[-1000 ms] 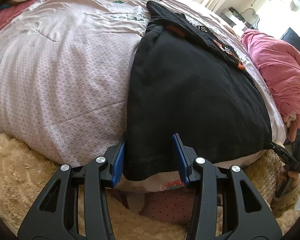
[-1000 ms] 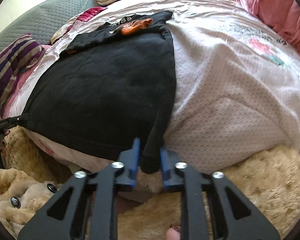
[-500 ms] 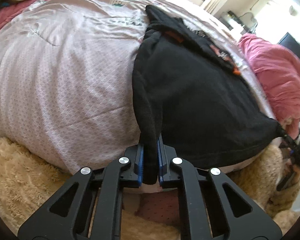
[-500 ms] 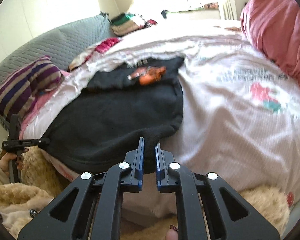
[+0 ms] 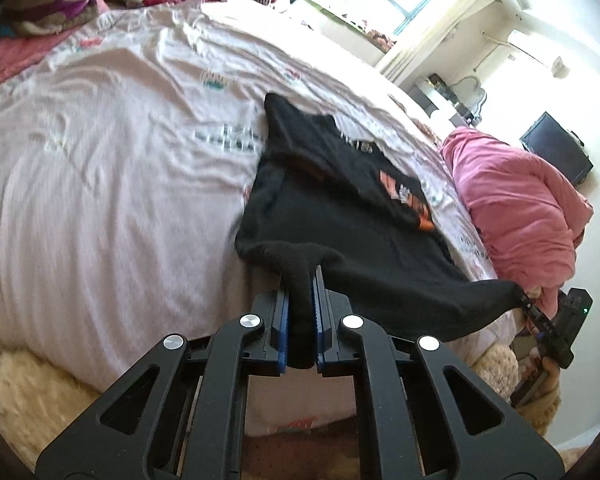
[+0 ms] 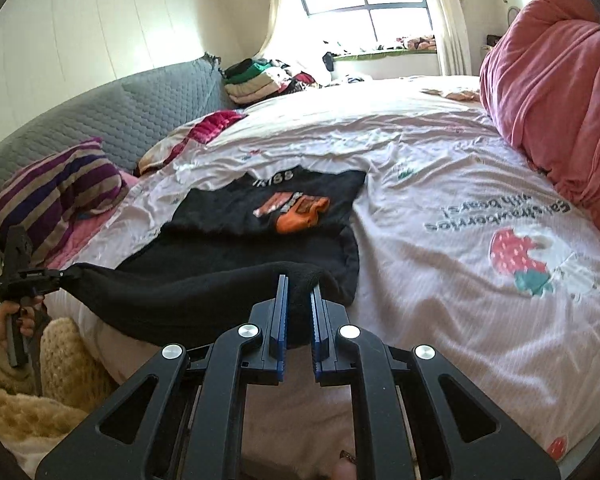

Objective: Fold small clothes
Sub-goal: 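Lift the hem with both grippers and fold it over toward the collar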

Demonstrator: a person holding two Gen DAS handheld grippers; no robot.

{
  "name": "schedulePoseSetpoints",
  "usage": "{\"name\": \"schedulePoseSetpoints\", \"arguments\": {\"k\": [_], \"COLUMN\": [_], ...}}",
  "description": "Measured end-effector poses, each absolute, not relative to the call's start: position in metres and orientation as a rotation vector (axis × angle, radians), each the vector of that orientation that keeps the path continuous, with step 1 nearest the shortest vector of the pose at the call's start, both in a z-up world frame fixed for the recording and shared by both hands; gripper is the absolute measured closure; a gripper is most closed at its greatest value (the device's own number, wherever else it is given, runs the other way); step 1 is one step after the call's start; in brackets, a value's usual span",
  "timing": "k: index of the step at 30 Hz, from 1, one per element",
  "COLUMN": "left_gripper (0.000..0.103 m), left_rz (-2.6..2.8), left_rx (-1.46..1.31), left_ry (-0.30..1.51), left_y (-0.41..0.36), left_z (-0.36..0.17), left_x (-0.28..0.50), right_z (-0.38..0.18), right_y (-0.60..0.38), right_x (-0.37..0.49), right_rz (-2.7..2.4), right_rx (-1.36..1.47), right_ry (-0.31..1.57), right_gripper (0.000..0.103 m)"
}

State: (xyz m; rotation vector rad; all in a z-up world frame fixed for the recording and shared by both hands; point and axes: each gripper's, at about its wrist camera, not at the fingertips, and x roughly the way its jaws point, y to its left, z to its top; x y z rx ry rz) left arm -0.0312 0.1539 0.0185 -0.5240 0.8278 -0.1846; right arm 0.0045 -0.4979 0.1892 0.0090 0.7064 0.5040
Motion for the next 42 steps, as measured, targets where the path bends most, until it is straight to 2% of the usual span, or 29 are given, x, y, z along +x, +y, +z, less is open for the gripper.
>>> {"name": "schedulePoseSetpoints", "arguments": {"k": [27,42], "left_gripper": [0.100,0.100], "left_rz": [-0.111,-0.037], "left_rx": [-0.422,-0.424], "left_ry": [0.691,0.680], "left_y": [0.153,0.158], "left_z": [0.073,0.074], "left_x": [0.074,0.144], "right_z": [0.218,0.218], "right_y": [-0.463,-0.443], "right_x": [0.116,0.194], "right_rz": [0.433,0.381], "right_rx": [-0.018,0.016], "right_ry": [0.667,0.689], "right_gripper": [0.095,0.095]}}
